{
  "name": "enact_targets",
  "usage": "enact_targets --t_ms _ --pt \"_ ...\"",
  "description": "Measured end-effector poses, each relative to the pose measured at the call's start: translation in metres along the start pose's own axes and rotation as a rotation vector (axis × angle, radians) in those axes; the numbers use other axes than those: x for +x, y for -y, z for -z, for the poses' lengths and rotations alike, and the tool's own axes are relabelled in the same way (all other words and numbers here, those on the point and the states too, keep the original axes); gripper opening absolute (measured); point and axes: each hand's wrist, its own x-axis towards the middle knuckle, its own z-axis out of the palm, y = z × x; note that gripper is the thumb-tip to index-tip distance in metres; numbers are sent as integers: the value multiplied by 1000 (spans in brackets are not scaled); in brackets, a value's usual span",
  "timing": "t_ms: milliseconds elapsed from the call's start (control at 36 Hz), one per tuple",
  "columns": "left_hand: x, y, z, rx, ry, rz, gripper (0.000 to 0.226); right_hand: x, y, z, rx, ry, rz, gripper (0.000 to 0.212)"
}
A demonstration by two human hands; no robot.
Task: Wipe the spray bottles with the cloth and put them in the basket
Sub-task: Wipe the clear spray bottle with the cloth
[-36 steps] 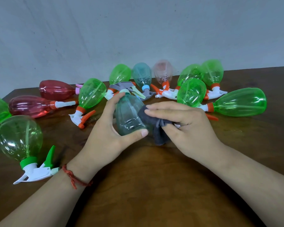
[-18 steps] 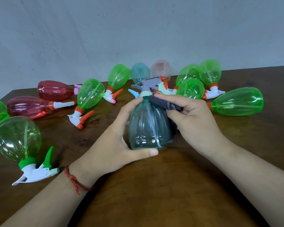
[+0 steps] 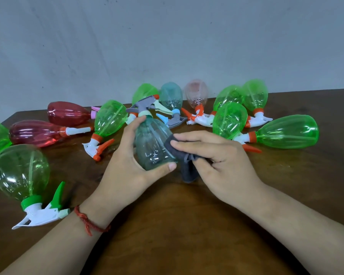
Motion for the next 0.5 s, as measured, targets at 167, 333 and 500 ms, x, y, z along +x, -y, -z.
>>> enact_targets --t_ms 167,333,500 --pt "1 -2 -4 -14 -23 5 109 0 -3 0 0 -18 -18 59" --pt "-2 -6 -5 -51 84 -33 110 4 -4 -2 148 -97 -187 58" --pt "-6 -9 -9 -130 212 -45 113 15 -3 5 475 -121 -373 54"
